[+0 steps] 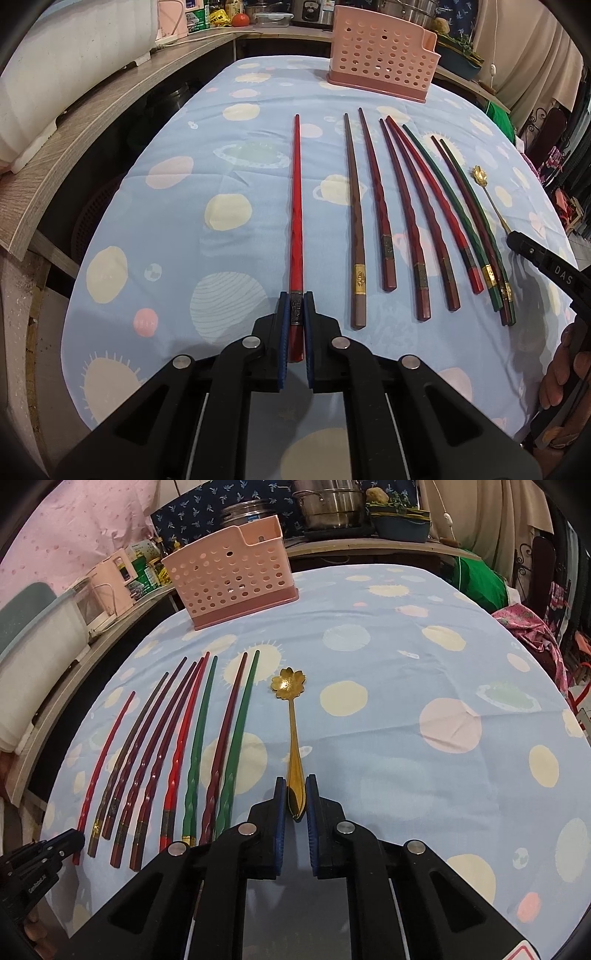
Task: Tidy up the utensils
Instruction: 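Lift the red chopstick with the left tool while the right tool lifts the spoon toward the pink basket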
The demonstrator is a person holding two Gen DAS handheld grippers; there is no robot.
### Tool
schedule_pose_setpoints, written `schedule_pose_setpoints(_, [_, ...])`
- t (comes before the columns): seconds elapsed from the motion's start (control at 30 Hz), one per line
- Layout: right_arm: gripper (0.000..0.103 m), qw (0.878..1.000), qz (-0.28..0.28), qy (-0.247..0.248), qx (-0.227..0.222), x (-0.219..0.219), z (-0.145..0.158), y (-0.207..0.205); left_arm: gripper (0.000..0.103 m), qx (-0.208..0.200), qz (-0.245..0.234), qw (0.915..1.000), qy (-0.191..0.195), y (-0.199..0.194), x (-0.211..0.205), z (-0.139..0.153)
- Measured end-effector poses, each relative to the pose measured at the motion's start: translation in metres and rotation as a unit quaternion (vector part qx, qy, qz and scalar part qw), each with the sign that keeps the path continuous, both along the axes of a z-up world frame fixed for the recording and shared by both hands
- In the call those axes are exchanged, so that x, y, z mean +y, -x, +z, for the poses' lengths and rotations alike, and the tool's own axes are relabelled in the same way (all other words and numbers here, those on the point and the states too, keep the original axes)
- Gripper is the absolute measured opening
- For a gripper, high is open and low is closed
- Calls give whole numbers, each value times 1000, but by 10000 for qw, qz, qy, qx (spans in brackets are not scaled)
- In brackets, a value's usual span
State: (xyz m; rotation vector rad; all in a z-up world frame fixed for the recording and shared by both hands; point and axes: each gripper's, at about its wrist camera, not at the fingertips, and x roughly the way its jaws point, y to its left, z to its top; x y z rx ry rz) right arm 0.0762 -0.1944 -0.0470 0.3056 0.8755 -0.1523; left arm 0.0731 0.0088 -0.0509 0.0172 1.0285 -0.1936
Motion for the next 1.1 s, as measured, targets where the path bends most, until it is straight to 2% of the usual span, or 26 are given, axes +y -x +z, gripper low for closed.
schedule_pose_setpoints(0.2, [10,9999,6,-59,-108,3,12,15,7,54,-8,9999,156,4,5,4])
schedule_pose_setpoints(0.4, [7,9994,-79,-30,-339,0,36,27,7,-160,15,9996,247,10,10,26])
schedule_pose_setpoints(0.43, [2,9993,-98,-41,-364,-1,39,27,7,-227,28,9993,280,10,11,33])
schedule_pose_setpoints(0.77, [2,9975,-95,38,-706,-8,72,24,7,-837,134,9953,475,-2,19,89])
schedule_pose_setpoints(1.1, [2,9940,94,-38,-1088,-21,115,-16,7,-1613,266,9857,406,-57,16,154])
